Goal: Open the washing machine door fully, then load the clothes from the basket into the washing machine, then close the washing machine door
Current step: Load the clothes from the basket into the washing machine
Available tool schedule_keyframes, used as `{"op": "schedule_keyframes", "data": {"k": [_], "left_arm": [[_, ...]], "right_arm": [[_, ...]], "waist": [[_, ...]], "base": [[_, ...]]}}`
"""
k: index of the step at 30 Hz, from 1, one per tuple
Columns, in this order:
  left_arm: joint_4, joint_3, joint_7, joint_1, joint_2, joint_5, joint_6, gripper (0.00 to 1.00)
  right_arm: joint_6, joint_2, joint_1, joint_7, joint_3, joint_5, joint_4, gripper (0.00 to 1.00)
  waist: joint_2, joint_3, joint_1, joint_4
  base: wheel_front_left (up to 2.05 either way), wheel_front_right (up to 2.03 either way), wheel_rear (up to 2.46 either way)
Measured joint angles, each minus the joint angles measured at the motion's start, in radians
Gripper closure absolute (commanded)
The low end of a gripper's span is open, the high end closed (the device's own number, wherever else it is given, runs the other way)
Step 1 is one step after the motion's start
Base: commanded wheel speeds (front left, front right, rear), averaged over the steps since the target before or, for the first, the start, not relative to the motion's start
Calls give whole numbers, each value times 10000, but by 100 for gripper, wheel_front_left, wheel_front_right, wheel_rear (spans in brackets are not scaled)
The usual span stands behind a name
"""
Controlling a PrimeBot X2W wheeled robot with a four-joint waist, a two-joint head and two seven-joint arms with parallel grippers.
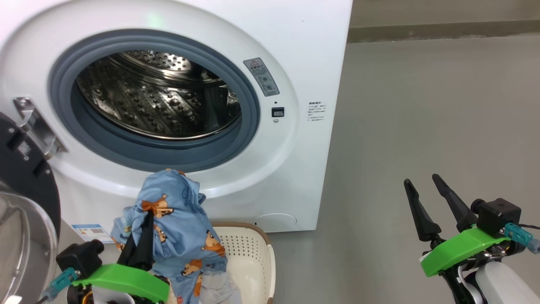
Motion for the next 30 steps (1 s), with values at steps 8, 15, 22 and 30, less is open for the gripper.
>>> {"op": "schedule_keyframes", "data": {"k": [8, 15, 22, 30], "left_arm": [[-679, 52, 0, 219, 6, 199, 261, 100], [-963, 61, 10, 216, 67, 199, 359, 100], [-1195, 136, 19, 108, 196, 211, 539, 100], [-1448, 372, 128, -1322, 784, 550, 713, 100]], "right_arm": [[0, -15, 48, 0, -13, 15, -31, 0], [0, -23, 47, 0, -15, 15, -40, 0], [0, -13, 28, 0, 0, 15, -42, 0], [0, 10, -82, 0, 13, 12, -113, 0]], "waist": [[-1, 70, 2, 75], [0, 198, 2, 26], [0, 280, 2, -153], [0, 688, 2, -616]], "base": [[0, 0, 0], [0, 0, 0], [0, 0, 0], [0, 0, 0]]}}
